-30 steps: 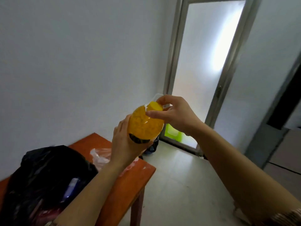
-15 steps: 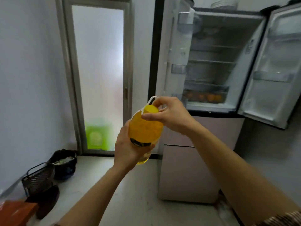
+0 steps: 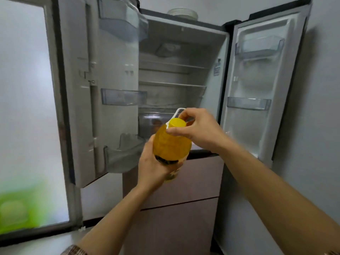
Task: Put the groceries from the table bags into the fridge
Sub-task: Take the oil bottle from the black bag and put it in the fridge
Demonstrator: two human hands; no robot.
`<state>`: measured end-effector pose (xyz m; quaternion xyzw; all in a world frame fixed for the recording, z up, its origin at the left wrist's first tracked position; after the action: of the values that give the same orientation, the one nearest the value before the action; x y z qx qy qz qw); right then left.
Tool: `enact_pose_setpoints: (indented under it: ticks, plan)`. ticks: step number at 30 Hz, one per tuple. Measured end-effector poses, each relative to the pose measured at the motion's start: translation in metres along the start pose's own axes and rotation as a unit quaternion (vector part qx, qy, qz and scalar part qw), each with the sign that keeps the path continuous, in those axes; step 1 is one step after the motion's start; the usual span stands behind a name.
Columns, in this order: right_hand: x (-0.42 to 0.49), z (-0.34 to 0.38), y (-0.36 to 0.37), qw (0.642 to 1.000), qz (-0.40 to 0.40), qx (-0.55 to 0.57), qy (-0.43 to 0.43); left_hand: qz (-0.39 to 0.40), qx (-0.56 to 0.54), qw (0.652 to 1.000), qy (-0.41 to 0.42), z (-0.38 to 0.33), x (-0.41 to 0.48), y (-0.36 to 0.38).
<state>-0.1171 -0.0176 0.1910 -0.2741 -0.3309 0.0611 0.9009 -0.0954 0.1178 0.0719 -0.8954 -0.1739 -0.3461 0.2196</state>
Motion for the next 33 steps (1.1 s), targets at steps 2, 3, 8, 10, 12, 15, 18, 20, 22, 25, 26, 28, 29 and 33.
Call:
enact_pose_setpoints:
  ticks: [2, 3, 8, 10, 12, 15, 18, 20, 22, 25, 26, 28, 29, 33]
  plan:
    - [0.033, -0.018, -0.019, 1.000, -0.016, -0.001, -0.008, -0.004, -0.006, 1.000, 0.018, 0.004, 0.040, 0.026]
    - [0.048, -0.027, -0.028, 1.000, -0.026, -0.007, -0.015, -0.008, -0.007, 1.000, 0.025, 0.005, 0.058, 0.038]
    - [0.130, -0.069, -0.065, 0.996, -0.062, -0.026, -0.052, -0.033, -0.022, 0.998, 0.055, 0.021, 0.154, 0.094]
    - [0.161, -0.087, -0.076, 0.993, -0.078, -0.032, -0.081, -0.054, -0.020, 0.995, 0.077, 0.027, 0.191, 0.112]
    - [0.190, -0.102, -0.085, 0.989, -0.088, -0.038, -0.113, -0.079, -0.015, 0.992, 0.097, 0.034, 0.226, 0.129]
    - [0.238, -0.117, -0.101, 0.980, -0.096, -0.046, -0.168, -0.123, -0.013, 0.985, 0.121, 0.040, 0.281, 0.150]
    - [0.291, -0.121, -0.115, 0.970, -0.099, -0.051, -0.216, -0.163, -0.009, 0.976, 0.143, 0.042, 0.336, 0.158]
    - [0.323, -0.122, -0.123, 0.964, -0.104, -0.040, -0.242, -0.186, 0.010, 0.969, 0.165, 0.041, 0.372, 0.158]
    - [0.354, -0.124, -0.130, 0.958, -0.107, -0.018, -0.266, -0.209, 0.023, 0.960, 0.185, 0.040, 0.404, 0.156]
    - [0.381, -0.117, -0.134, 0.947, -0.111, -0.005, -0.302, -0.238, 0.029, 0.948, 0.211, 0.038, 0.436, 0.147]
    - [0.390, -0.117, -0.135, 0.942, -0.116, -0.003, -0.314, -0.242, 0.028, 0.944, 0.221, 0.040, 0.447, 0.147]
    - [0.408, -0.120, -0.134, 0.936, -0.126, -0.001, -0.327, -0.246, 0.027, 0.939, 0.237, 0.045, 0.465, 0.145]
    - [0.417, -0.123, -0.131, 0.935, -0.127, 0.001, -0.332, -0.248, 0.027, 0.938, 0.240, 0.049, 0.473, 0.144]
    - [0.437, -0.134, -0.122, 0.930, -0.130, 0.011, -0.343, -0.259, 0.042, 0.934, 0.240, 0.065, 0.495, 0.145]
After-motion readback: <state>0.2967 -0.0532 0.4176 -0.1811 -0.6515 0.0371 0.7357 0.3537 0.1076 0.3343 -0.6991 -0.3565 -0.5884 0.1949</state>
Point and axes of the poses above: each hand's wrist, its own x-axis towards the middle knuckle, its own y-axis out of the palm, z = x × y, the point moved 5 cm from there along x, towards the middle knuckle, and after that the axes turned 7 degrees about x, right-handed, at the moved point
